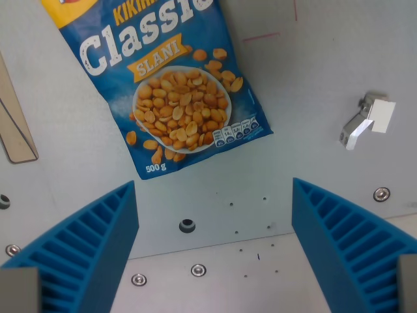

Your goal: Move in gripper negative y

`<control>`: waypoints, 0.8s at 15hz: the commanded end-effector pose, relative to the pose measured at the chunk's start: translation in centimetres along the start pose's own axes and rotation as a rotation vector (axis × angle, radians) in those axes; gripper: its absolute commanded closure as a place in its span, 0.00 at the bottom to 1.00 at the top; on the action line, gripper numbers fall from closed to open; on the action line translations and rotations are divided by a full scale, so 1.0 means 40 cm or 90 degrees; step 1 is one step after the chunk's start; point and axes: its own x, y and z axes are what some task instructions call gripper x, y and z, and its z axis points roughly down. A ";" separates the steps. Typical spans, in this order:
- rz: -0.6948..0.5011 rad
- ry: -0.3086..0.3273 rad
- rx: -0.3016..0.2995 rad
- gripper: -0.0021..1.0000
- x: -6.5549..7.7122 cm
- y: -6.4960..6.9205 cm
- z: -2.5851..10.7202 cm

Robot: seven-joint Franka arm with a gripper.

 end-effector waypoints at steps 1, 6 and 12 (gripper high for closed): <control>0.000 0.003 0.000 0.00 0.000 -0.012 -0.004; 0.000 0.003 0.000 0.00 0.000 -0.075 -0.004; 0.000 0.003 0.000 0.00 0.000 -0.150 -0.004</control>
